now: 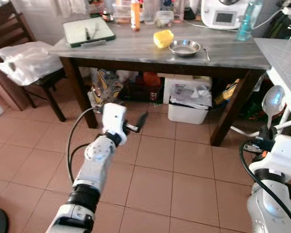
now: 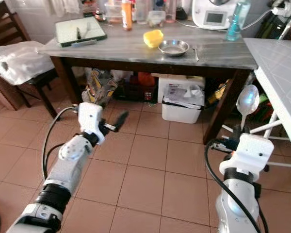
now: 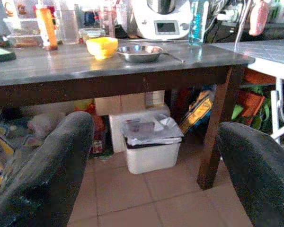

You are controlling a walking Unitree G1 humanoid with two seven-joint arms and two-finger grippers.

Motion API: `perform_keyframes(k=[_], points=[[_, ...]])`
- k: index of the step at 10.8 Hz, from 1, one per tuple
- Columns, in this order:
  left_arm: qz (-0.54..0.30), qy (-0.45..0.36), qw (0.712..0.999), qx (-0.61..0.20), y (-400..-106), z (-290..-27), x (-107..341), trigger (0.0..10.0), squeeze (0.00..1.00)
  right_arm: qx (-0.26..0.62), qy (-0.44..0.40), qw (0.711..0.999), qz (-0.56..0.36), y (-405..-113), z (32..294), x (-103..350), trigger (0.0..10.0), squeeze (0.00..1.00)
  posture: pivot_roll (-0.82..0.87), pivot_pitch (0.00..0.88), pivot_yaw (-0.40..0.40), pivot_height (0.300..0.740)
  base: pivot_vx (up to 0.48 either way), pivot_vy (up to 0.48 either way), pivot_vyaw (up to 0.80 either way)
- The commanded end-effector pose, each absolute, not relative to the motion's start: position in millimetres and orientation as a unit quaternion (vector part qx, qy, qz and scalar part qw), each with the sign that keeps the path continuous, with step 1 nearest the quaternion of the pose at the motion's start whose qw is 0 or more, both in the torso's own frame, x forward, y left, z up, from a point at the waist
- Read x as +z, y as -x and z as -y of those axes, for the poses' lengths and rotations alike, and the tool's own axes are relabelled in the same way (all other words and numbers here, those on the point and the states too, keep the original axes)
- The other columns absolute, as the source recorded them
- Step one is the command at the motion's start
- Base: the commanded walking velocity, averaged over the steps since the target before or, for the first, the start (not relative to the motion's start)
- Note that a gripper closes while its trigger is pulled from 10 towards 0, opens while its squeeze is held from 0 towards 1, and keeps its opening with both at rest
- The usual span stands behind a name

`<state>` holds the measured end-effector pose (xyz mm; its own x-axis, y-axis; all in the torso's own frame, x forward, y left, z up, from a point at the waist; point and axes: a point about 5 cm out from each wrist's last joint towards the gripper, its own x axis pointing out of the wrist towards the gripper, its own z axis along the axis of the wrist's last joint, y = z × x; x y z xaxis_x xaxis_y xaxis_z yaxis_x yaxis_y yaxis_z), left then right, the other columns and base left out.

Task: Setting the table

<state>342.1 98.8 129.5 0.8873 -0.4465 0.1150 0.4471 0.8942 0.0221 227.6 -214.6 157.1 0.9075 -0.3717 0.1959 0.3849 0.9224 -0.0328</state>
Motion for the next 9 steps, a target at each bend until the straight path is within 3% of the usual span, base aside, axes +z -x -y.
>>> perform_keyframes(k=[1, 5, 9], points=[[0.056, 0.004, 0.971, -0.234, -342.1, -100.7, 130.3, 10.0, 0.00, -0.194, 0.038, 0.975, 0.101, -227.1, 215.3, 160.0, 10.0, 0.00, 0.02, 0.078, 0.042, 0.740, 0.375, 0.000, 0.00], [0.054, 0.003, 0.967, -0.250, -342.3, -95.3, 130.6, 10.0, 0.00, -0.201, 0.034, 0.974, 0.101, -226.3, 215.9, 159.6, 10.0, 0.00, 0.01, 0.076, 0.054, 0.740, 0.416, 0.000, 0.00], [0.050, 0.006, 0.965, -0.257, -340.8, -91.6, 128.8, 10.0, 0.00, -0.200, 0.034, 0.974, 0.103, -227.8, 215.9, 160.9, 10.0, 0.00, 0.01, 0.074, 0.052, 0.740, 0.419, 0.000, -0.57]])
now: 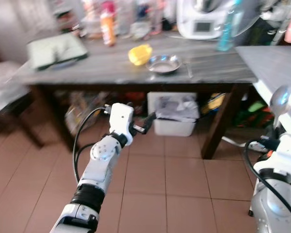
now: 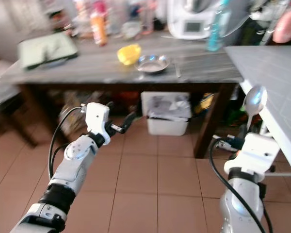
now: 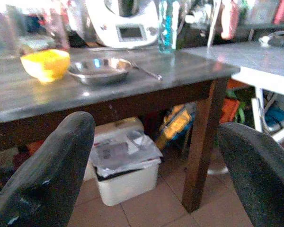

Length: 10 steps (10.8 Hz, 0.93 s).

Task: Setting the table

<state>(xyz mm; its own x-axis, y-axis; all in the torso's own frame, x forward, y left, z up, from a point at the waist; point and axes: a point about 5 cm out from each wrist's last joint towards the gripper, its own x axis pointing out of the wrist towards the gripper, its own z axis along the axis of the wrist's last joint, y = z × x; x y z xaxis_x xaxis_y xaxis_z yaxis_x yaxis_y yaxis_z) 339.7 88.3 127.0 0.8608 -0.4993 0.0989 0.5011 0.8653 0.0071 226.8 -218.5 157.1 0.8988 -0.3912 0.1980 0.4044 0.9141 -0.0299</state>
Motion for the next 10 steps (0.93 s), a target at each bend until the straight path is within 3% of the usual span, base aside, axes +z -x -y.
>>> perform_keyframes(k=[1, 6, 10], points=[[0.049, 0.007, 0.965, -0.258, -340.8, -90.4, 128.2, 10.0, 0.00, -0.200, 0.035, 0.974, 0.103, -228.1, 217.2, 161.2, 10.0, 0.00, 0.01, 0.072, 0.050, 0.740, 0.416, 0.000, 0.00], [0.047, 0.012, 0.965, -0.259, -339.7, -85.0, 127.0, 10.0, 0.00, -0.201, 0.039, 0.973, 0.104, -227.4, 217.8, 162.4, 10.0, 0.00, 0.00, 0.073, 0.049, 0.740, 0.403, 0.000, 0.00], [0.046, 0.015, 0.965, -0.259, -340.8, -83.7, 127.6, 10.0, 0.00, -0.201, 0.041, 0.973, 0.105, -227.7, 217.2, 162.7, 10.0, 0.00, 0.00, 0.070, 0.050, 0.740, 0.285, -0.383, 0.00]])
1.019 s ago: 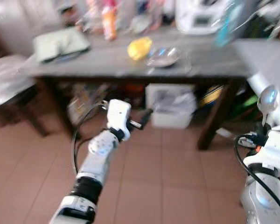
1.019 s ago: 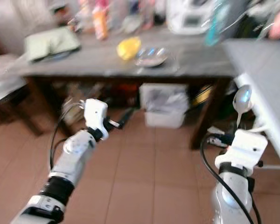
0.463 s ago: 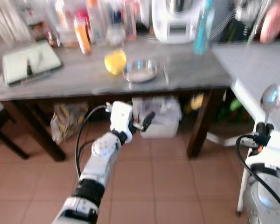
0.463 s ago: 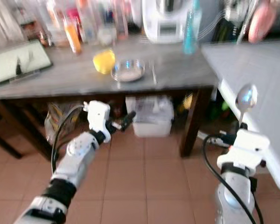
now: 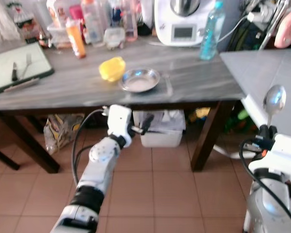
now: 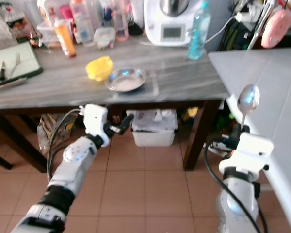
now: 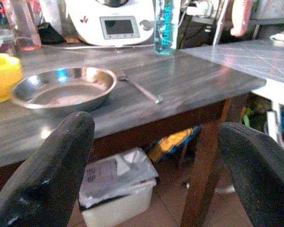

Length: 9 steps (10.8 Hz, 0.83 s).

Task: Setting the table

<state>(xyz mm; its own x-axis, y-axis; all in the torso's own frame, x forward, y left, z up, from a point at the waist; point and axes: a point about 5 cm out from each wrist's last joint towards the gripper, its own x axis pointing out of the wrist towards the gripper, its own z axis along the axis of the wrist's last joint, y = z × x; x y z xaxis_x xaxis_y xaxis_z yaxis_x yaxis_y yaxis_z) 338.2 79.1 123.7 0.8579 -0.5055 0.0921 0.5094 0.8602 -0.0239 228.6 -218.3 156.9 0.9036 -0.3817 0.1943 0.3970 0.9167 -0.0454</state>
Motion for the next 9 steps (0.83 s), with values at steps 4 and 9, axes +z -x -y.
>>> perform_keyframes(k=[4, 9], points=[[0.046, 0.010, 0.964, -0.260, -341.4, -82.4, 128.1, 10.0, 0.00, -0.197, 0.043, 0.974, 0.106, -230.0, 215.9, 163.4, 10.0, 0.00, 0.01, 0.063, 0.051, 0.740, 0.297, -0.373, 0.00], [0.050, 0.019, 0.965, -0.258, -341.9, -81.8, 129.5, 10.0, 0.00, -0.188, 0.043, 0.975, 0.106, -231.0, 212.1, 162.5, 10.0, 0.00, 0.01, 0.063, 0.057, 0.740, 0.287, -0.138, 0.00]])
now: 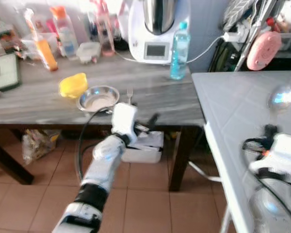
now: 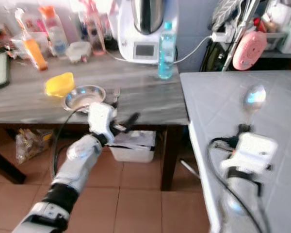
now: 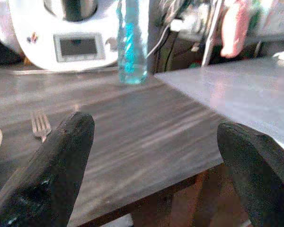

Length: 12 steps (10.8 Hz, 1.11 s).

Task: Setting the table

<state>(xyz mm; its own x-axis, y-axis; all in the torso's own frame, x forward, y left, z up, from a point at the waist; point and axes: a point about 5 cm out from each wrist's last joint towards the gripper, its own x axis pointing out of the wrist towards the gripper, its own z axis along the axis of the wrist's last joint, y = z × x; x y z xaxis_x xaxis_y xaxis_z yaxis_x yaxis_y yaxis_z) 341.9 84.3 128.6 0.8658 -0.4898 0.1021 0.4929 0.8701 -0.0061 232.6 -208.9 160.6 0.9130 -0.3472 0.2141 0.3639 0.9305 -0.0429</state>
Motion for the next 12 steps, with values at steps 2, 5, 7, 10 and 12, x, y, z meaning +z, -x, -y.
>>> perform_keyframes(k=[2, 5, 7, 10, 12], points=[[0.041, 0.019, 0.968, -0.248, -342.5, -83.6, 127.1, 10.0, 0.00, -0.185, 0.044, 0.976, 0.104, -230.0, 211.7, 161.5, 10.0, 0.00, 0.01, 0.066, 0.058, 0.740, 0.000, 0.000, 0.00], [0.042, 0.016, 0.969, -0.242, -342.9, -85.9, 127.4, 10.0, 0.00, -0.177, 0.045, 0.978, 0.105, -230.9, 208.4, 161.2, 10.0, 0.00, 0.01, 0.068, 0.059, 0.740, 0.000, 0.000, 0.40], [0.036, 0.017, 0.973, -0.225, -344.1, -89.1, 126.3, 10.0, 0.00, -0.176, 0.043, 0.978, 0.105, -231.0, 207.7, 160.5, 10.0, 0.00, 0.01, 0.070, 0.061, 0.740, 0.000, 0.000, 0.74], [0.029, 0.019, 0.973, -0.230, -345.0, -89.5, 125.5, 10.0, 0.00, -0.177, 0.039, 0.978, 0.106, -231.2, 207.0, 160.5, 10.0, 0.00, 0.01, 0.070, 0.062, 0.740, 0.000, 0.000, 0.48], [0.025, 0.026, 0.973, -0.227, -345.0, -89.7, 125.0, 10.0, 0.00, -0.178, 0.038, 0.978, 0.105, -230.9, 207.9, 160.0, 10.0, 0.00, 0.01, 0.069, 0.061, 0.740, 0.000, 0.000, 0.00]])
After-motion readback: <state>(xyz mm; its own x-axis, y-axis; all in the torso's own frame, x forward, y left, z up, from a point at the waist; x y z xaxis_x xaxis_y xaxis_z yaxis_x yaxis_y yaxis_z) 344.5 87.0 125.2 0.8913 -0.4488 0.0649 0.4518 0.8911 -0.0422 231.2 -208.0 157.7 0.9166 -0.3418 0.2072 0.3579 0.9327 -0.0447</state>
